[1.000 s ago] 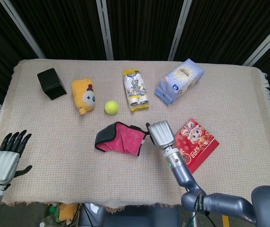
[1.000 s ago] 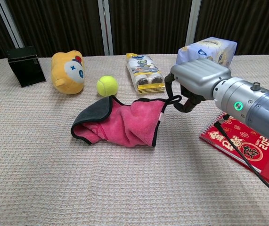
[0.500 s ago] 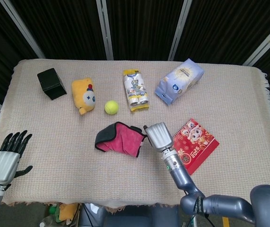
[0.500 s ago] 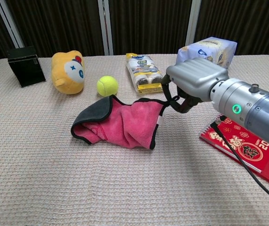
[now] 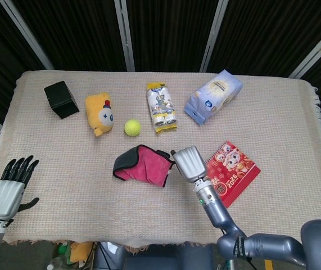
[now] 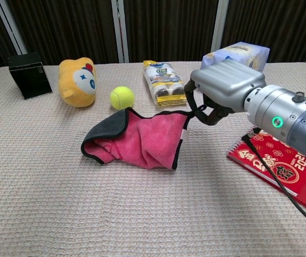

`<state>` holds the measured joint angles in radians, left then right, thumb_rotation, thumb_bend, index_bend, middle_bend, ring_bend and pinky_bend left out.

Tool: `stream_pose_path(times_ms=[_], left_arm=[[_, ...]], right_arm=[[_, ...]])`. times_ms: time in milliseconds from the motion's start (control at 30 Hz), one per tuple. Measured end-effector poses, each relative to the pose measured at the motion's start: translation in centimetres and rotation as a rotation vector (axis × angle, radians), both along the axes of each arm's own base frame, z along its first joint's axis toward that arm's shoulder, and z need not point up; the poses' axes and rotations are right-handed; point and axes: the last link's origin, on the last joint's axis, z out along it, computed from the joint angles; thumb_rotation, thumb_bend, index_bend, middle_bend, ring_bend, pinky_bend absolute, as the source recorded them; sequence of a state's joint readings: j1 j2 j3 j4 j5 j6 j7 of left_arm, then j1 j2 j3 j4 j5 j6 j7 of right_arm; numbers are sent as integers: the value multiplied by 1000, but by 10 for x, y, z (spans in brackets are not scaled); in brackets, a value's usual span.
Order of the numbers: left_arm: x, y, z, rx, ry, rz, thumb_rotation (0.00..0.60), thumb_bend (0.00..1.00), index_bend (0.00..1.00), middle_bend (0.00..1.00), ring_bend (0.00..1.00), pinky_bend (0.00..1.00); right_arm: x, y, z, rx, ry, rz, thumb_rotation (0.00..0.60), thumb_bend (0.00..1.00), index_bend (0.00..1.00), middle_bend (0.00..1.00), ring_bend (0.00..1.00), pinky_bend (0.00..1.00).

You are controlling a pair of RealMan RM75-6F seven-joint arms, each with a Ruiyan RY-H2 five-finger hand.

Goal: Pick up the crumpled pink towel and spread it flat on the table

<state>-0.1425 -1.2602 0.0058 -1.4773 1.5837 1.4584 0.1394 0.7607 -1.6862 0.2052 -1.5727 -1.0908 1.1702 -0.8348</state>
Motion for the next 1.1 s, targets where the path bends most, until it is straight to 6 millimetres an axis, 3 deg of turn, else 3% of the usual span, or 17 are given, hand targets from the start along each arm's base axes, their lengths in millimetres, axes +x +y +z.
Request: stream_pose_path(times_ms=[300, 767, 1000, 1100], left_arm=[[2, 1, -4, -11, 7, -1, 600, 0, 0, 0, 0, 0], [7, 7, -6, -17, -22, 22, 600, 0, 0, 0, 0, 0], [19, 22, -6, -24, -83, 28, 600, 0, 0, 0, 0, 1], [28, 31, -6, -23, -112, 16, 600, 8, 0, 0, 4, 60]], right_arm=[[15, 3, 29, -47, -17, 43, 600, 558, 643, 1000, 1000, 972], [64, -2, 73, -142, -17, 118, 600, 560, 643, 1000, 1000, 972], [80, -5, 85, -169, -8, 126, 600, 561, 651, 1000, 1000, 972], [86, -7, 89, -177, -7, 120, 600, 561, 651, 1000, 1000, 972]])
